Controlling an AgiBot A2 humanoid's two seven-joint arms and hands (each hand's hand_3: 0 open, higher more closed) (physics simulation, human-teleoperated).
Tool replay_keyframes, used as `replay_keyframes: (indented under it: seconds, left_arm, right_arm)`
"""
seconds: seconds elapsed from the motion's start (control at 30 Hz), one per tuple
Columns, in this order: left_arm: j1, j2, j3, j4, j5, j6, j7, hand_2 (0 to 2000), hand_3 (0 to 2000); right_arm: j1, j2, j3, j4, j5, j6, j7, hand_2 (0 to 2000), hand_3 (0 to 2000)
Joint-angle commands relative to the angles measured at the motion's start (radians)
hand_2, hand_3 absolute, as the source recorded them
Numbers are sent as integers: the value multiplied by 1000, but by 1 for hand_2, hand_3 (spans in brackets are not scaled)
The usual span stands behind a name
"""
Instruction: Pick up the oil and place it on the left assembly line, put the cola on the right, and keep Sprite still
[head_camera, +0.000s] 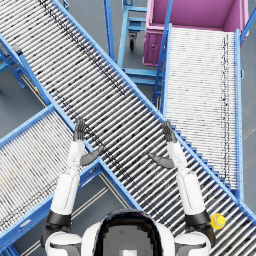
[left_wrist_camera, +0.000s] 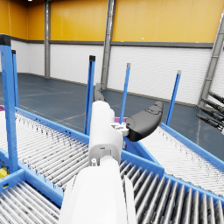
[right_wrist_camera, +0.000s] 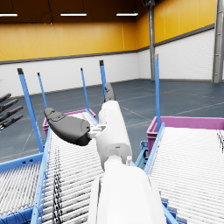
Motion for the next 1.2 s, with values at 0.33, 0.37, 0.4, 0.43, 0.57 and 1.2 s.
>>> replay_keyframes:
  seconds: [0.33, 0.37, 0.4, 0.43, 0.57, 1.2]
  left_arm:
    - [0, 0, 0, 0, 0, 0, 0, 0, 0]
    - [0, 0, 0, 0, 0, 0, 0, 0, 0]
    - [0, 0, 0, 0, 0, 0, 0, 0, 0]
    - [0, 0, 0, 0, 0, 0, 0, 0, 0]
    - [0, 0, 0, 0, 0, 0, 0, 0, 0]
    - [0, 0, 0, 0, 0, 0, 0, 0, 0]
  right_arm:
    - [0, 0, 0, 0, 0, 0, 0, 0, 0]
    - [0, 0, 0, 0, 0, 0, 0, 0, 0]
    - [0, 0, 0, 0, 0, 0, 0, 0, 0]
    - [0, 0, 0, 0, 0, 0, 0, 0, 0]
    - [0, 0, 0, 0, 0, 0, 0, 0, 0]
    - [0, 0, 0, 0, 0, 0, 0, 0, 0]
